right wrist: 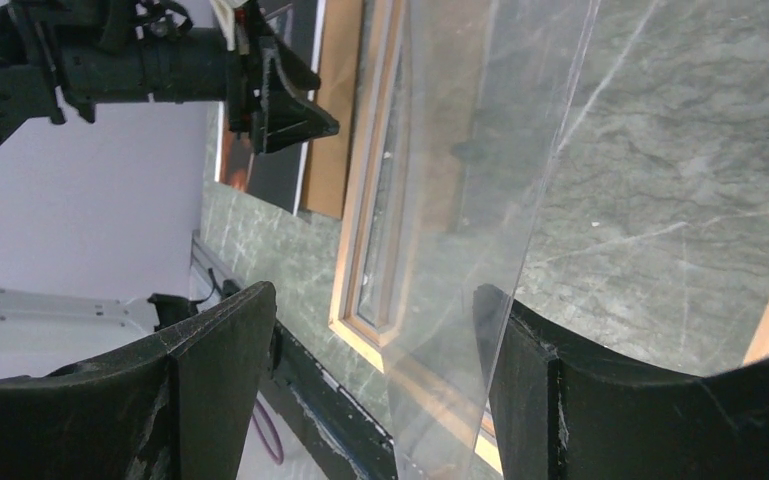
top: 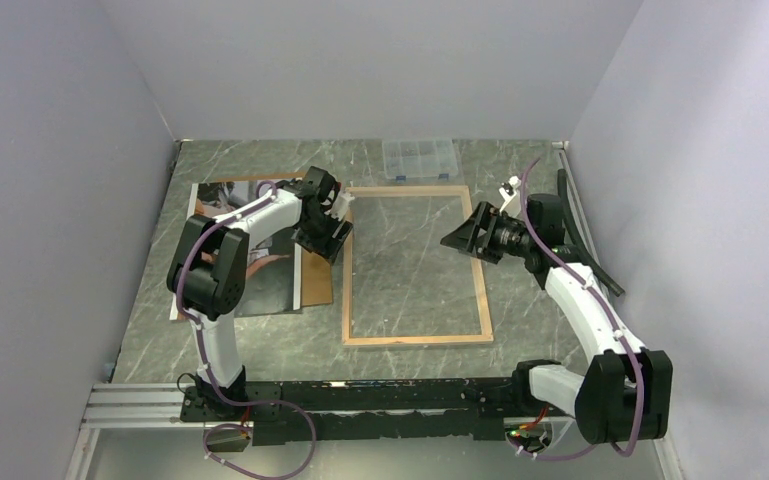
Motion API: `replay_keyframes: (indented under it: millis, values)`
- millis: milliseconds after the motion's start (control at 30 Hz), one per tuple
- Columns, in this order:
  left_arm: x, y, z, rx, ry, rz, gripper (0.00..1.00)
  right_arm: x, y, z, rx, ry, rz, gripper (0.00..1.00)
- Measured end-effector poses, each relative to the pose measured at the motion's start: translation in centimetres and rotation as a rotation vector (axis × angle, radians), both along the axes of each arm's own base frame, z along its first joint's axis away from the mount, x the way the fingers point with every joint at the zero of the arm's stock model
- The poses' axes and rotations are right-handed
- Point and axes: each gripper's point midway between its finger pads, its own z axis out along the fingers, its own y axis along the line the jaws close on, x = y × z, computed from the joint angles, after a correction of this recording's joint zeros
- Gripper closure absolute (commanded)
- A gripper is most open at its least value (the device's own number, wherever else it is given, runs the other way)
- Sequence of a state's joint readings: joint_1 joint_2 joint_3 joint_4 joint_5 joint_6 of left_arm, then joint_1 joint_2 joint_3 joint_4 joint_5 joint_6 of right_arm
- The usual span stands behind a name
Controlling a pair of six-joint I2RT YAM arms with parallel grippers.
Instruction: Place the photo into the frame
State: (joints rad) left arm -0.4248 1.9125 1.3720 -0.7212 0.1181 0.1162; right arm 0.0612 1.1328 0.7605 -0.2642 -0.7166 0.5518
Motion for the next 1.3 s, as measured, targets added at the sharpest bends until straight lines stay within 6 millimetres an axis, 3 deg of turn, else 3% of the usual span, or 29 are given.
replay_keyframes:
  millis: [333,600,733,800,900,1067,1233,1300]
  values:
    - [-0.3,0.1,0.1,-0.003,0.003,-0.001,0.28,0.9,0.6,3.1,0.031,-0.087,0.041,0.24]
    - [-0.3,0.0,0.4,-0.011,-0.003,-0.003,0.29,2.6,0.8,1.9,0.036,-0.044,0.039,0.24]
    - [-0.3,-0.1,0.4,-0.013,-0.002,-0.003,0.29,3.8,0.7,2.7,0.025,-0.047,0.039,0.24]
    - [-0.3,-0.1,0.4,-0.016,-0.001,-0.005,0.30,4.5,0.7,3.5,0.021,-0.066,0.041,0.30]
    - [-0.4,-0.2,0.5,-0.018,-0.001,-0.005,0.30,5.3,0.8,4.3,0.013,-0.094,0.047,0.52]
    - [-0.8,0.0,0.6,-0.017,-0.001,-0.005,0.30,6.1,0.8,3.2,-0.014,-0.067,0.051,0.84]
    - [-0.7,0.0,0.7,-0.018,-0.003,-0.006,0.30,5.8,0.9,1.9,-0.057,-0.018,0.029,1.00]
    - [-0.7,0.1,0.7,-0.018,-0.004,-0.004,0.30,5.6,1.0,2.1,-0.056,-0.008,0.018,1.00]
